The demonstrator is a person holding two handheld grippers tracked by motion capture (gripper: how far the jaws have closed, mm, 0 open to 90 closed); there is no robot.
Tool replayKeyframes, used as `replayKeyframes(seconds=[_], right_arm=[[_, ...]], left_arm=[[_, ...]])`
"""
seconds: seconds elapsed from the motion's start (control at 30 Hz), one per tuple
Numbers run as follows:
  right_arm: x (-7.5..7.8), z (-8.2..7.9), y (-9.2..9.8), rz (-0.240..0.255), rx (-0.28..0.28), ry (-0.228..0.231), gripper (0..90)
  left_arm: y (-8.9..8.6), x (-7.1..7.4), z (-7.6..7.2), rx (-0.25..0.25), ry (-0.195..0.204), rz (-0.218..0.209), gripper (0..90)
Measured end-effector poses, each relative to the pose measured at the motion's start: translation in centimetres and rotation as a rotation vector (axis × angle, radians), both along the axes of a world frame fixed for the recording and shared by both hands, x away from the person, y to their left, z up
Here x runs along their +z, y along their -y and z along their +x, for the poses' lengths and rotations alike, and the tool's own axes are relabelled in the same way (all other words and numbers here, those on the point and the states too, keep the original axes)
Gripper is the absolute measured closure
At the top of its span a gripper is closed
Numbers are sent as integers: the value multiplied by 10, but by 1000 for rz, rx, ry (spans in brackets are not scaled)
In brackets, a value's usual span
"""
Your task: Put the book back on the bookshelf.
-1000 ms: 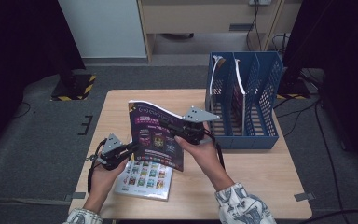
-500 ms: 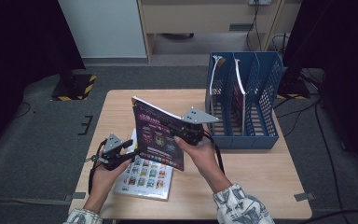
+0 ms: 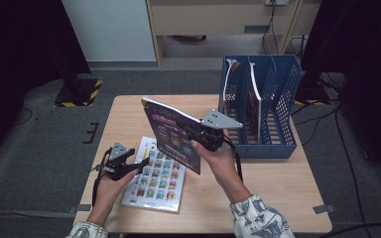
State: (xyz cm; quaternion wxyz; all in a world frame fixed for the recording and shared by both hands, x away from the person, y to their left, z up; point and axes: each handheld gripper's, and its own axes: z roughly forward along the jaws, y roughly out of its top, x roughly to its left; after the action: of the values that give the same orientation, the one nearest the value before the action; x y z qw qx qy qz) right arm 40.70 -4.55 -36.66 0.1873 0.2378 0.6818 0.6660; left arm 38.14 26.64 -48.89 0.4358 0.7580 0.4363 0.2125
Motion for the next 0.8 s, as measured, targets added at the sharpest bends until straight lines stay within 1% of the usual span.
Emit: replayKeyframes(seconds=[0.03, 0.13, 0.27, 0.4, 0.43, 0.57, 0.6, 0.67, 0.77, 0.8], right_arm=[[2, 0, 3, 9, -4, 0, 839], [5, 1, 7, 18, -13, 6, 839], [7, 1, 11, 13, -29, 11, 839], [9, 1, 17, 17, -39, 9, 839], [10, 1, 19, 17, -42, 10, 839], [12, 0, 23, 15, -42, 13, 839], [14, -1, 26, 14, -42, 17, 839], [14, -2, 28, 13, -41, 15, 839], [15, -3, 30, 5, -43, 18, 839], [15, -4, 32, 4, -43, 18, 839]], left_arm=[[1, -3, 1, 4, -10, 28, 226], [3, -6, 3, 4, -35, 33, 176], [4, -7, 4, 8, -46, 45, 131], [3, -9, 5, 11, -54, 50, 121], [2, -9, 5, 8, -57, 58, 120], [2, -9, 4, 10, -56, 61, 118], [3, -9, 4, 12, -54, 60, 116], [3, -9, 4, 7, -59, 72, 113], [4, -10, 4, 6, -61, 72, 109], [4, -10, 5, 9, -63, 65, 106]])
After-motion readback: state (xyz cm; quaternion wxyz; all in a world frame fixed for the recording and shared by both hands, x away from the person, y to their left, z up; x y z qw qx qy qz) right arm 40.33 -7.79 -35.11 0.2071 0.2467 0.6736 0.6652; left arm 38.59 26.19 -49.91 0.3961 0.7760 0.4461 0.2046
